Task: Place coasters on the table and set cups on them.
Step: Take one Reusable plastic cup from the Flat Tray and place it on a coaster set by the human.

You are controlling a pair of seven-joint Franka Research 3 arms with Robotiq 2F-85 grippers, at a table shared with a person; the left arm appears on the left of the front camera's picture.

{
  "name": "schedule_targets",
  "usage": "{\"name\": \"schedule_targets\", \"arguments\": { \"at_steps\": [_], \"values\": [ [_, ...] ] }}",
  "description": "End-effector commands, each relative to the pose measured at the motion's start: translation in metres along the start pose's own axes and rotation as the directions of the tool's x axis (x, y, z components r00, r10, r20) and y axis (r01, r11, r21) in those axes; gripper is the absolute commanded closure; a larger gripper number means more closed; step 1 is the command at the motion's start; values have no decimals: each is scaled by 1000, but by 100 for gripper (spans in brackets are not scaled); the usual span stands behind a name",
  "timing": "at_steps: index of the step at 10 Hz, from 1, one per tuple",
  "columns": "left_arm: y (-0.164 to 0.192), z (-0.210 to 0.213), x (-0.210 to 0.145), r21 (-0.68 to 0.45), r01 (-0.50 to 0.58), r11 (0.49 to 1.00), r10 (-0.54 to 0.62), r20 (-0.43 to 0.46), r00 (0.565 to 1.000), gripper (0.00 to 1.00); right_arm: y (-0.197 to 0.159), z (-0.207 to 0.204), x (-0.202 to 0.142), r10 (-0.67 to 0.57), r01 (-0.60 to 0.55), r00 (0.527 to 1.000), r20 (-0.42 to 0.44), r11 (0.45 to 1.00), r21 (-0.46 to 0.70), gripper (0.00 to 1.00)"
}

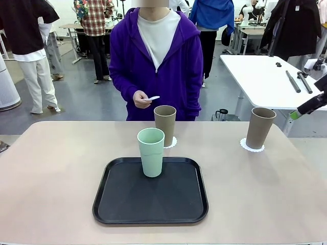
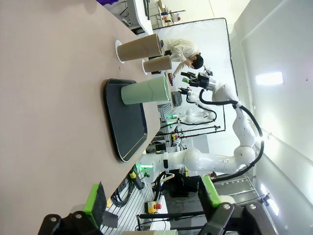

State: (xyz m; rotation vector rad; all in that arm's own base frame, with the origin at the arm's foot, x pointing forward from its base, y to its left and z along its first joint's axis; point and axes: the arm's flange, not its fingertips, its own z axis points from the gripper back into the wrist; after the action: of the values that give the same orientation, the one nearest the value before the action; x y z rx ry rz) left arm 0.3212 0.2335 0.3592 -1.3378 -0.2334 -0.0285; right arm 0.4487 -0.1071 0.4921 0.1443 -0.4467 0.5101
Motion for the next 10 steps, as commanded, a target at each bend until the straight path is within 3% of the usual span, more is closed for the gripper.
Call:
{"name": "schedule_targets", "arguments": {
  "at_steps": [1, 4, 6, 7, 10],
  "values": [
    [-2, 1, -1, 0, 4, 1000, -4, 6, 1000, 0, 40, 16, 7, -26, 17, 992, -123, 997, -74, 0],
    [-2, 1, -1, 0, 4, 1000, -4, 6, 1000, 0, 78, 35, 12, -27, 9, 980, -196, 996, -89, 0],
    [-2, 1, -1, 0, 4, 1000, -4, 6, 1000, 0, 83, 33, 17, -55, 33, 967, -250, 995, -92, 0],
    [-2, 1, -1, 0, 4, 1000, -4, 6, 1000, 0, 80, 36, 16, -16, -2, 982, -190, 996, -94, 0],
    [-2, 1, -1, 0, 4, 1000, -4, 6, 1000, 0, 80, 36, 16, -16, -2, 982, -190, 996, -94, 0]
  ]
}}
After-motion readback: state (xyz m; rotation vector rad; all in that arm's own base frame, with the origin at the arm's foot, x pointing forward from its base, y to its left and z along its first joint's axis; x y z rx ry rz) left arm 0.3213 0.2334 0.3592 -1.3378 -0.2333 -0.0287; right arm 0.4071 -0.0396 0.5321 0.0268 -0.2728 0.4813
